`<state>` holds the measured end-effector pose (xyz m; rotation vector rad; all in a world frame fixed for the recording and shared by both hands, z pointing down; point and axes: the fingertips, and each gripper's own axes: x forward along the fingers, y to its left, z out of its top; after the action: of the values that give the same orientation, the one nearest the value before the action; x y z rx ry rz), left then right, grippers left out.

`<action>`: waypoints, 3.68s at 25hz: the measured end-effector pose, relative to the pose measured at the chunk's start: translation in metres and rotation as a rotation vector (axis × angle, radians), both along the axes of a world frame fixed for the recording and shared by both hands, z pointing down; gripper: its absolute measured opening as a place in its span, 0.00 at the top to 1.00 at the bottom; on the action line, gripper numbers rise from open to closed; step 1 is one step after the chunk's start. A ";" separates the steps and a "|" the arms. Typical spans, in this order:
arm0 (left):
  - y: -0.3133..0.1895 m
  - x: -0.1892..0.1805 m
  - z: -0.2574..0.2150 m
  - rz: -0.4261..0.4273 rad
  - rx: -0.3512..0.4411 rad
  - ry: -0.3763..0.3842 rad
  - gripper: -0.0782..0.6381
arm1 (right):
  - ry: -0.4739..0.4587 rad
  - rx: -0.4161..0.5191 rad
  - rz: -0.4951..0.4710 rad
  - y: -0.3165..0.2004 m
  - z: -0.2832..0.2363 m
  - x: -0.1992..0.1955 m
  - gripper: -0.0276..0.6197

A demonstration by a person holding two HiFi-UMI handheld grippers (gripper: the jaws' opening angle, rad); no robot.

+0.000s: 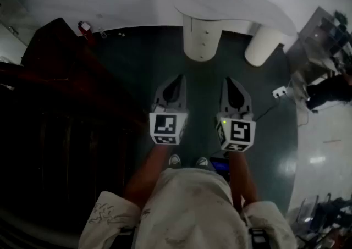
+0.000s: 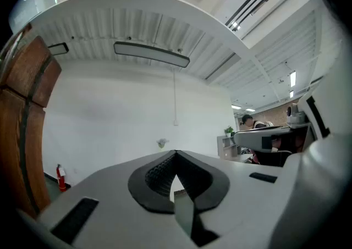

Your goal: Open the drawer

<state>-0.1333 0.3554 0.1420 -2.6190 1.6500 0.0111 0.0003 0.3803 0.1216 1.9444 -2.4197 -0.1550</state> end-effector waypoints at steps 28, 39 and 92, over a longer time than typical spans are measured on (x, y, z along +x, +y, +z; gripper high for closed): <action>0.006 0.084 0.011 -0.046 0.015 -0.032 0.89 | -0.027 0.011 -0.036 -0.003 0.012 0.084 0.95; -0.016 0.105 0.017 -0.031 0.007 -0.028 0.89 | -0.027 0.009 -0.017 -0.024 0.019 0.103 0.95; -0.392 0.032 0.020 0.021 0.026 -0.012 0.89 | 0.036 -0.057 0.080 -0.388 0.039 0.038 0.95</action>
<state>-0.1011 -0.0362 0.1624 -2.6115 1.6079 0.0171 0.0383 -0.0081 0.1608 1.9919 -2.2934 -0.1166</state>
